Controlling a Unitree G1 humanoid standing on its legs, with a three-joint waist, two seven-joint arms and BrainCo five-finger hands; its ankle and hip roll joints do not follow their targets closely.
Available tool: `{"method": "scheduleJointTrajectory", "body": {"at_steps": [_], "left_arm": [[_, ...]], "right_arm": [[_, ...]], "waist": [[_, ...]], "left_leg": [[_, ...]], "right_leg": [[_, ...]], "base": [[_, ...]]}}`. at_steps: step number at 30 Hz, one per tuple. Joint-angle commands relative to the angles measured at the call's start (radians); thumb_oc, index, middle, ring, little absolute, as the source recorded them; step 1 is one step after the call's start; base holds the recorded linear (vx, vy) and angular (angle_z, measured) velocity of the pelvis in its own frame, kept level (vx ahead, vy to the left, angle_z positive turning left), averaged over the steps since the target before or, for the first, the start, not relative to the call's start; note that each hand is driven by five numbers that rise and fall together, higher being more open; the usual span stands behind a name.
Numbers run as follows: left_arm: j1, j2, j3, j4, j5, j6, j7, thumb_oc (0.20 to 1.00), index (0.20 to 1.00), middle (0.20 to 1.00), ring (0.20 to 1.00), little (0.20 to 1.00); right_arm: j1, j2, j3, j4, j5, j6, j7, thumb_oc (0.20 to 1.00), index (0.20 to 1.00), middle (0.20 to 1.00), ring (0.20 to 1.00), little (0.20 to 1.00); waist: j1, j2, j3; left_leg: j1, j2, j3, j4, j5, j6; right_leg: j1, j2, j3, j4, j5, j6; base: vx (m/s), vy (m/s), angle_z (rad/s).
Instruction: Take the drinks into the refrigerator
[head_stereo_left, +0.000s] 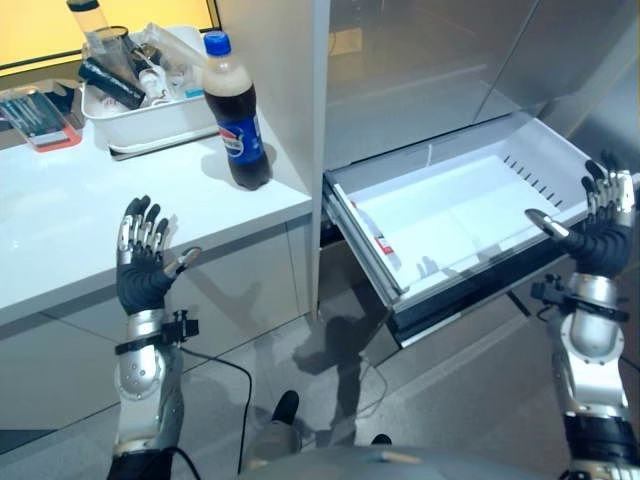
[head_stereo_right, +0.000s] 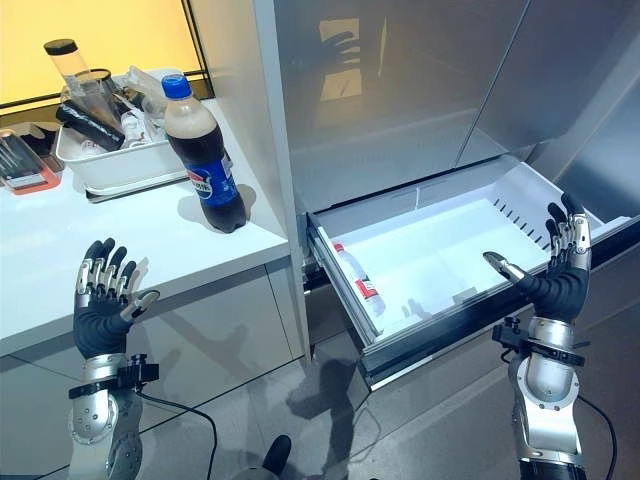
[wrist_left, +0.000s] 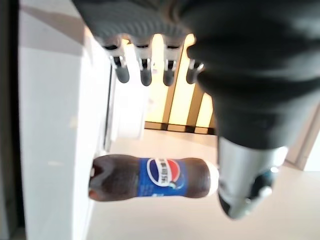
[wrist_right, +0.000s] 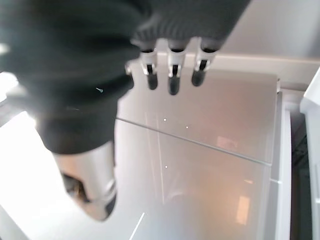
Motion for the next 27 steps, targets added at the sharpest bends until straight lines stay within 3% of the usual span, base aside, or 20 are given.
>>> {"method": "scheduleJointTrajectory", "body": {"at_steps": [1, 27], "left_arm": [[-0.061, 0.054, 0.010, -0.003, 0.039, -0.045, 0.003, 1.000, 1.000, 1.000, 1.000, 1.000], [-0.072, 0.047, 0.026, 0.033, 0.036, -0.049, 0.035, 1.000, 1.000, 1.000, 1.000, 1.000]], "right_arm": [[-0.054, -0.022, -0.043, -0.028, 0.009, -0.056, -0.005, 1.000, 1.000, 1.000, 1.000, 1.000], [-0.090, -0.013, -0.010, -0.031, 0.013, -0.050, 0.018, 1.000, 1.000, 1.000, 1.000, 1.000]], "waist": [[-0.021, -0.008, -0.011], [-0.058, -0.018, -0.030]], "left_leg": [[0.034, -0.044, 0.028, -0.018, -0.056, 0.061], [0.068, -0.031, 0.128, -0.030, -0.079, 0.092]], "right_leg": [[-0.008, 0.024, 0.005, 0.124, -0.133, -0.055], [-0.018, 0.024, 0.128, 0.073, -0.087, -0.041]], "base": [[0.00, 0.000, 0.00], [0.01, 0.012, -0.13]]}}
